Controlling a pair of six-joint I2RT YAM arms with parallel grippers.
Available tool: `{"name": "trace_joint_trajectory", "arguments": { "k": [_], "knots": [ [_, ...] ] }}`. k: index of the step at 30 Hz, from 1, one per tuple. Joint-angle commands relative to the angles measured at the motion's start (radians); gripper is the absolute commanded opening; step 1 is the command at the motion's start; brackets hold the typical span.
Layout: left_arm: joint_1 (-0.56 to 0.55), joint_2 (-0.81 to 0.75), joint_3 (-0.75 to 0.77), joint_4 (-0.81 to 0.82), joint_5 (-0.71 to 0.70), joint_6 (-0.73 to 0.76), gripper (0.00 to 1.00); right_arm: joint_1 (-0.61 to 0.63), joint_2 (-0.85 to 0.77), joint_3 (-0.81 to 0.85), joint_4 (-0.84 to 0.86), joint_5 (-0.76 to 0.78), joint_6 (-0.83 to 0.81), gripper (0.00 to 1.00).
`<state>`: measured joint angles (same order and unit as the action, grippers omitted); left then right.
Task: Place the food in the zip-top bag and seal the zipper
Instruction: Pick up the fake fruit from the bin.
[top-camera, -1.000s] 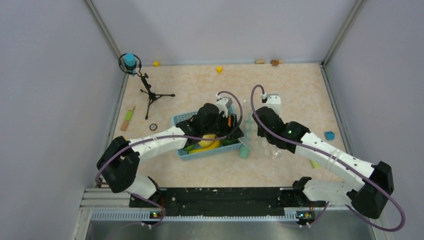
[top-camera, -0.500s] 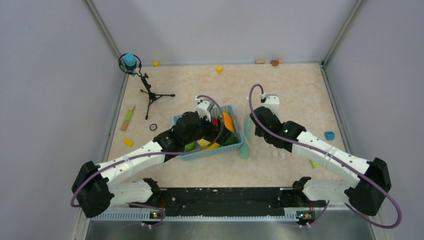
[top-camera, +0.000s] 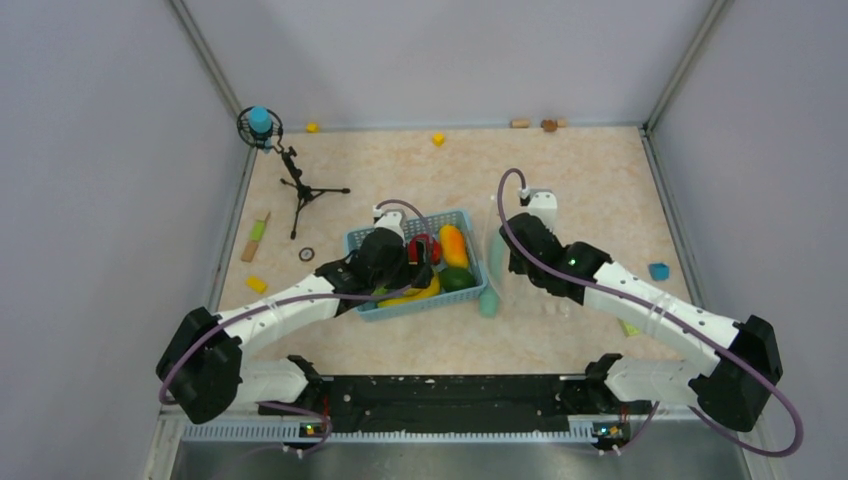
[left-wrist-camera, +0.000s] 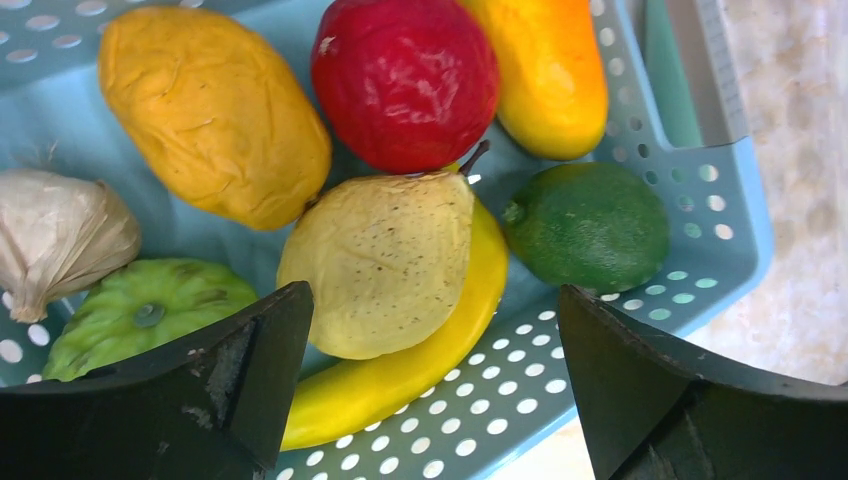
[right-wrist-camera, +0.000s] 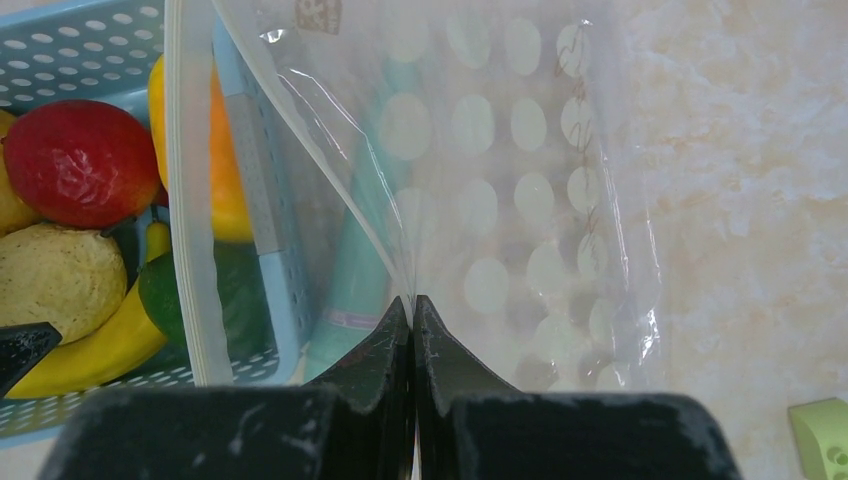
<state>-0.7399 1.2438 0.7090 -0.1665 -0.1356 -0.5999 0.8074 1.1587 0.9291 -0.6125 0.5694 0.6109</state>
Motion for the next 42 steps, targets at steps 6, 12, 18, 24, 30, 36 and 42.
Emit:
{"name": "trace_joint_trajectory", "arguments": {
  "k": [6, 12, 18, 24, 30, 36, 42],
  "knots": [
    [0.007, 0.060, 0.002, 0.006, 0.016, 0.009, 0.97, -0.008, 0.003, 0.001, 0.044, -0.027, -0.020, 0.00],
    [0.007, 0.127, 0.062, -0.060, -0.011, 0.025, 0.97, -0.008, -0.002, -0.005, 0.050, -0.043, -0.024, 0.00],
    [0.007, 0.158, 0.079, -0.013, 0.002, 0.056, 0.97, -0.007, -0.008, -0.012, 0.059, -0.053, -0.032, 0.00],
    [0.020, 0.211, 0.113, 0.008, 0.008, 0.085, 0.97, -0.009, -0.017, -0.015, 0.065, -0.069, -0.038, 0.00],
    [0.025, 0.241, 0.132, 0.018, 0.017, 0.089, 0.86, -0.008, -0.027, -0.019, 0.070, -0.057, -0.038, 0.00],
    [0.027, 0.262, 0.150, 0.052, 0.049, 0.117, 0.66, -0.008, -0.027, -0.021, 0.071, -0.059, -0.040, 0.00],
    [0.026, 0.261, 0.152, 0.062, 0.053, 0.121, 0.44, -0.007, -0.032, -0.023, 0.071, -0.062, -0.043, 0.00]
  ]
}}
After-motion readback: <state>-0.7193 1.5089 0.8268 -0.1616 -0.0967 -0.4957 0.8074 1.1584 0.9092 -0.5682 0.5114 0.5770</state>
